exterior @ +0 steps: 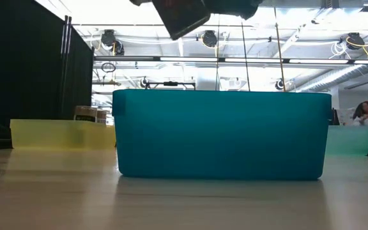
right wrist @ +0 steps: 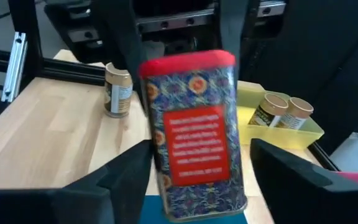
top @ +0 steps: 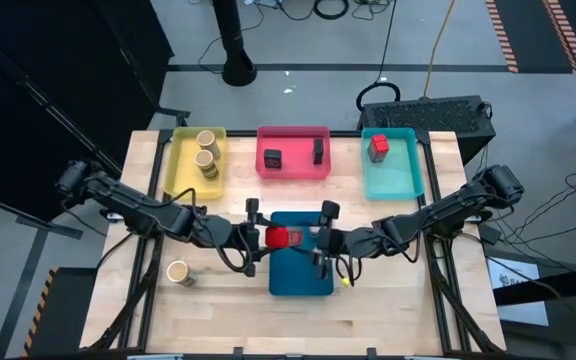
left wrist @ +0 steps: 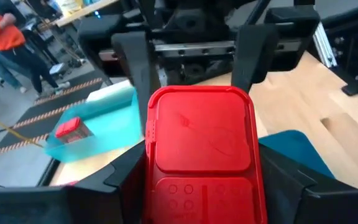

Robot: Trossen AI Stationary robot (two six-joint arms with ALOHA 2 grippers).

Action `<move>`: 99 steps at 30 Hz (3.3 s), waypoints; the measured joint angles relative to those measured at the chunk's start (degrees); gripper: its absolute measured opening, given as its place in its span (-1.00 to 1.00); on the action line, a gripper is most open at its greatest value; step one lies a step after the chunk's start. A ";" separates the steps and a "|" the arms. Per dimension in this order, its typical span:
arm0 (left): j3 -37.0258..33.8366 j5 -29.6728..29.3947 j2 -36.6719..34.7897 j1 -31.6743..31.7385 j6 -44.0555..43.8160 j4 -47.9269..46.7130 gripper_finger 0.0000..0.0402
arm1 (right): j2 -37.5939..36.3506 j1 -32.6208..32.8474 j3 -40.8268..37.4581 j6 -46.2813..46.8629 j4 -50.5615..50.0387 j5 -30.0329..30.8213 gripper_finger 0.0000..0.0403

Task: Sort spices by type
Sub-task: Put the red seasoning can into the green bin

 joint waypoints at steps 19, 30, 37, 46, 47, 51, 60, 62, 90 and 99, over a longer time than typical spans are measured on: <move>0.00 -1.17 0.56 0.00 0.73 4.35 0.34 | -0.02 -0.01 0.02 1.66 -0.87 0.19 -0.23; 0.02 -4.19 -2.56 -0.17 8.68 2.77 0.61 | -1.99 0.36 0.02 3.21 -5.84 0.89 -0.23; 0.04 -6.64 -6.33 -0.51 8.54 0.28 0.62 | -5.70 1.18 -1.34 4.37 -8.01 1.87 -0.23; 0.04 -7.30 -7.59 -1.66 8.84 0.68 0.62 | -6.99 4.10 -14.11 2.15 14.13 6.70 -0.23; 0.04 -7.18 -7.47 -1.68 8.48 0.84 0.62 | -6.99 4.60 -15.78 0.43 18.88 6.64 -0.23; -0.79 -4.17 -6.74 -1.89 7.41 3.65 0.62 | -7.02 6.29 -21.27 -6.42 34.41 6.64 -0.23; -13.34 -0.56 -4.64 -2.02 4.29 32.39 0.62 | -7.02 8.75 -23.74 -15.31 46.74 6.20 -0.23; -14.62 -0.57 -2.92 -2.01 4.34 36.28 0.62 | -7.02 8.70 -23.74 -15.80 47.80 5.39 -0.23; -6.94 17.34 16.67 7.36 -1.68 53.73 0.62 | -6.97 7.86 -23.71 -15.97 48.40 3.45 -0.23; -6.69 19.93 16.67 7.59 -1.21 53.25 0.52 | -6.97 7.81 -23.71 -15.77 48.45 3.62 -0.23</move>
